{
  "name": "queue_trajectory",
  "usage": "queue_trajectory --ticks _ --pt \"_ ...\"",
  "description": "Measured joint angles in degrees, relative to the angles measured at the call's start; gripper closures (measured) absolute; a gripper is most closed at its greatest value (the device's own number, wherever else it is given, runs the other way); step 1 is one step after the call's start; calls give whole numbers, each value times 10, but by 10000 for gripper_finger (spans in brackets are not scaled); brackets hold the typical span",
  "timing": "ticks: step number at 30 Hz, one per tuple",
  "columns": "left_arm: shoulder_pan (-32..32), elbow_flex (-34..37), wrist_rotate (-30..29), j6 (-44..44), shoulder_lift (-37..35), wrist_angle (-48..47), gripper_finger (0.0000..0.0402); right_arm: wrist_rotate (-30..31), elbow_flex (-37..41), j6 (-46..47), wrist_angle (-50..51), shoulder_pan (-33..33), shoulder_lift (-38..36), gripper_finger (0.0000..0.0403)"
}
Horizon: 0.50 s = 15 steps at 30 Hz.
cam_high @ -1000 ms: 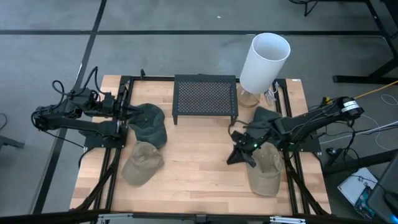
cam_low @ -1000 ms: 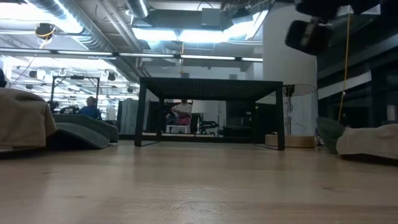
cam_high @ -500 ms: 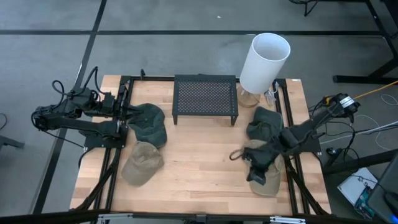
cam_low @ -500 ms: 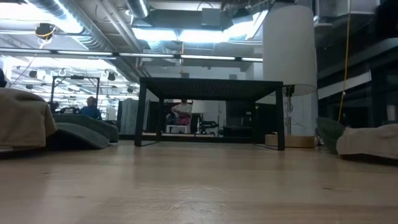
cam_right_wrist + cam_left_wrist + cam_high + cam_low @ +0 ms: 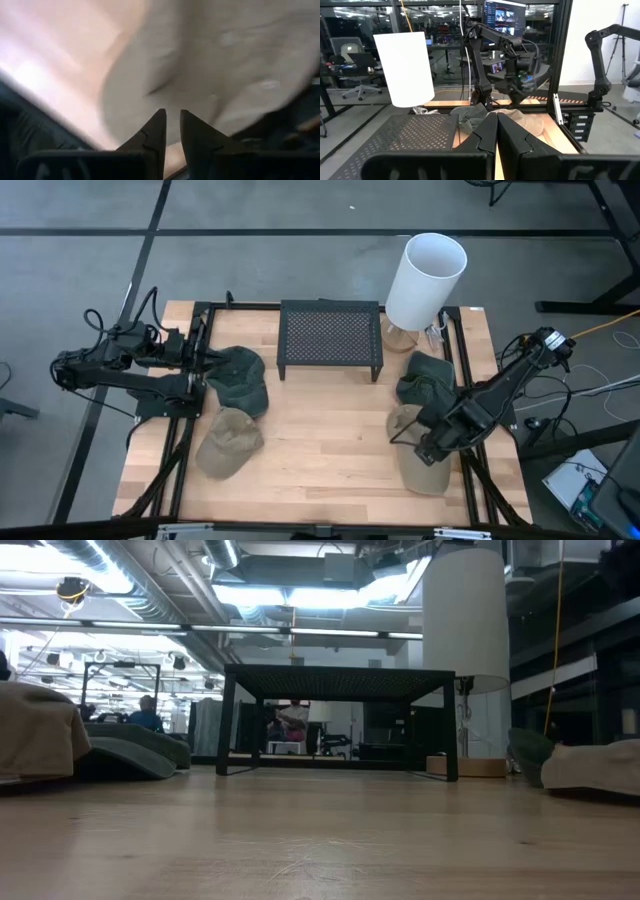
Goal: Pick & Place hat
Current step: Put the right brown cap on the shelf
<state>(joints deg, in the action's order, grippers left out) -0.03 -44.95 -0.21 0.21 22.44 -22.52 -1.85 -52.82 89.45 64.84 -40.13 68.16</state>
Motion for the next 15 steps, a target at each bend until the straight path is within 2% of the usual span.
queue_trajectory --ticks 4,11,15 --pt "0 0 0 0 0 0 398 5 0 12 38 1 0 345" --pt "0 0 0 0 0 0 398 67 7 6 26 1 0 345" --pt "0 0 0 0 0 0 398 70 7 -3 26 1 0 345"
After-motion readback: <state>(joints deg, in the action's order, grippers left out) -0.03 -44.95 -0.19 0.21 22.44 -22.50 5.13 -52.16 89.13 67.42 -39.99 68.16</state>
